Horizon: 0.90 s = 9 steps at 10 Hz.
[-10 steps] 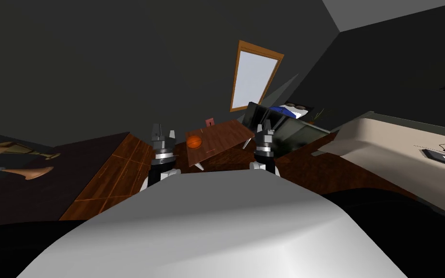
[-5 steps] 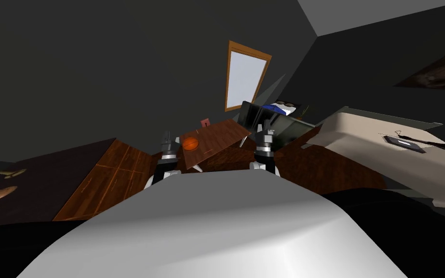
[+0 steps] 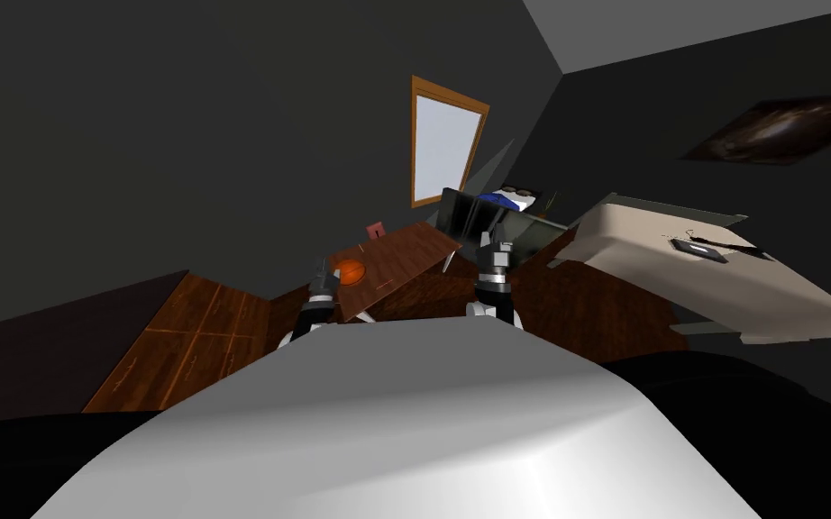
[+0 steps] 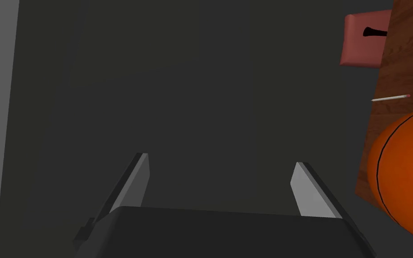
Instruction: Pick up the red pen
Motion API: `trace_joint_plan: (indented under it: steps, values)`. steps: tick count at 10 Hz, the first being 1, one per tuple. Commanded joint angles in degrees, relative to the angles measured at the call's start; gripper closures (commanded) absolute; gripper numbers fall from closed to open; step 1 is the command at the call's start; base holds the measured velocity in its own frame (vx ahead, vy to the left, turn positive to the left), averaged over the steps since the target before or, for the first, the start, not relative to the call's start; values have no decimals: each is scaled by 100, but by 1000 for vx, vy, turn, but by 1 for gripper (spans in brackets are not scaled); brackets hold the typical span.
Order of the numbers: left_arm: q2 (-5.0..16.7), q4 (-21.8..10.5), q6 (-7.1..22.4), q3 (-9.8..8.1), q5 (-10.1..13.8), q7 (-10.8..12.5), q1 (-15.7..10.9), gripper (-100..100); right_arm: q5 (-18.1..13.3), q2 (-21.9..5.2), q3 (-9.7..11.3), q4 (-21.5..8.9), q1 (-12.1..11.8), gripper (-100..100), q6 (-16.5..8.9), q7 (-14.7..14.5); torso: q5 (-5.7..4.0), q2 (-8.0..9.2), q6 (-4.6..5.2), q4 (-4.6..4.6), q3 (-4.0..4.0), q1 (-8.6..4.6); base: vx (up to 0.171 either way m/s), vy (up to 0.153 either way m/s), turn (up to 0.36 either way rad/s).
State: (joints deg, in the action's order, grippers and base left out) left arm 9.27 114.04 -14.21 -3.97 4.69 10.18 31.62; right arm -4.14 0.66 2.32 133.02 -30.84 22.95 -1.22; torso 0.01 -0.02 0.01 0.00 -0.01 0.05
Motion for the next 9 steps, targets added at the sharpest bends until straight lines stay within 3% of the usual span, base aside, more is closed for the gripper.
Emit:
trace_joint_plan:
  steps: [1,4,6,9]
  values:
    - [14,-207,121,-29,24,68,-55,-100,0,0,0,0,0,0,0,0,0,0,0,0,0,0,0,10,-89]
    - [54,-649,503,-117,129,300,-109,-100,0,0,-1,0,-1,0,0,0,0,-2,-4,0,-1,1,4,8,-160]
    - [54,-780,503,-117,129,300,-109,-100,0,0,-1,0,-1,0,0,0,0,-2,-3,0,-1,1,2,7,-52]
    - [88,-1286,920,-224,255,523,-191,-100,0,0,-1,0,-1,0,0,0,0,-3,-4,-1,-2,-1,7,4,-181]
